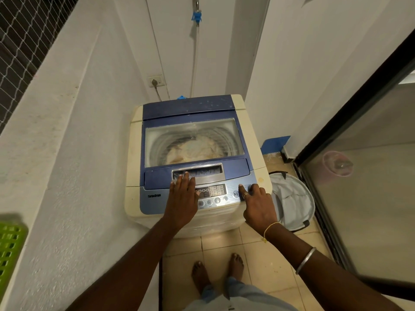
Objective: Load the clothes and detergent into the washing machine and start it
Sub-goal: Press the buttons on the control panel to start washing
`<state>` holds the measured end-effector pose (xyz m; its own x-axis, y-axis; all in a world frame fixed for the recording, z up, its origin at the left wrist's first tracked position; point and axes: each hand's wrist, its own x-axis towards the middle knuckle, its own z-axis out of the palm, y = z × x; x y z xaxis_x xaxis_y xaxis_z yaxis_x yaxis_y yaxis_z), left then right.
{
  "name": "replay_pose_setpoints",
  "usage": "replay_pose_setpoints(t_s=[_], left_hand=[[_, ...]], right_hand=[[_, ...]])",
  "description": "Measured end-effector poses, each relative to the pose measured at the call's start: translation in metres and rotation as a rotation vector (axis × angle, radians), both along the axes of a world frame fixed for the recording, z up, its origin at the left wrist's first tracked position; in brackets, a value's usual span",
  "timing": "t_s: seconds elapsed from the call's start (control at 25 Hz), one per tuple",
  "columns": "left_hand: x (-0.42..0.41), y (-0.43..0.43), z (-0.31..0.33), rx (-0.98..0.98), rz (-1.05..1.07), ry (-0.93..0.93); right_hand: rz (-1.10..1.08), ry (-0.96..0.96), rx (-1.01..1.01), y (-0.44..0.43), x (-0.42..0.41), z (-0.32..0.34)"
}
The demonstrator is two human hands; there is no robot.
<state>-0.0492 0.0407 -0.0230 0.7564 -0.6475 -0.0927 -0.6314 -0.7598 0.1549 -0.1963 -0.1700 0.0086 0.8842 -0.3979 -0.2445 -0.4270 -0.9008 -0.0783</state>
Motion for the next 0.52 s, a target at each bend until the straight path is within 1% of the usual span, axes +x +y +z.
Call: replay_pose_setpoints(t_s=[0.52], left_hand=[[-0.0003, 0.0017, 0.0018, -0.053, 0.016, 0.007]], right_hand=[[0.003, 0.050, -0.023, 0.0045, 0.0018, 0.0034]])
